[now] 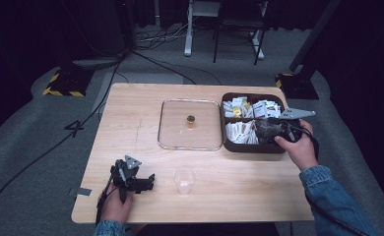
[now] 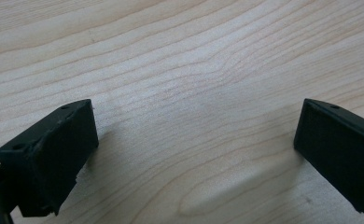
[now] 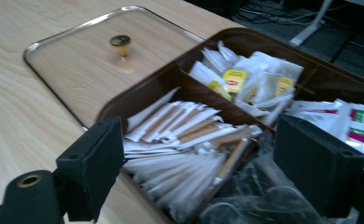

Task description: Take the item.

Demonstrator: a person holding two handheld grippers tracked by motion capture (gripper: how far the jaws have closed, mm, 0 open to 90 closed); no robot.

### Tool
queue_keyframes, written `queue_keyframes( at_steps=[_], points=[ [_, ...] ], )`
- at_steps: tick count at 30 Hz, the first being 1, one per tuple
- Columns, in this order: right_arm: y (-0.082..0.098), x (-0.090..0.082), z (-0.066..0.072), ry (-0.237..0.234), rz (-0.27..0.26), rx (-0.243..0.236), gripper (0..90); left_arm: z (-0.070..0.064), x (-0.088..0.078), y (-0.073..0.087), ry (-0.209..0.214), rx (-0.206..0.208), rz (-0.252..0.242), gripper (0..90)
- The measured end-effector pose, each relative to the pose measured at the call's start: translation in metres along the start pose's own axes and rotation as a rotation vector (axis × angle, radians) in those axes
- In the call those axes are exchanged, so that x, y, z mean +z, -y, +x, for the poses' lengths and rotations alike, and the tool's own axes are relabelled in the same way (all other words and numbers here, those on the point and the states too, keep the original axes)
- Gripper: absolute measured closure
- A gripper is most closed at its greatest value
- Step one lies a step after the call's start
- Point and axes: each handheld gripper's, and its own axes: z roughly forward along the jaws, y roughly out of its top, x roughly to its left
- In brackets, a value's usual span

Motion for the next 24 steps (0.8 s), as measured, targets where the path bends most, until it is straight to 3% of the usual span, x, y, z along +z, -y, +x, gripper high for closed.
queue_keyframes(
  at_steps=[9,24],
  points=[
    [0.012,0.002,-0.031,0.103,0.052,0.081,17.2,0.0,0.0,0.0,0.0,0.001,0.001,0.0],
    [0.037,0.016,-0.044,0.162,0.121,0.176,23.7,0.0,0.0,0.0,0.0,0.0,0.0,0.0]
  ],
)
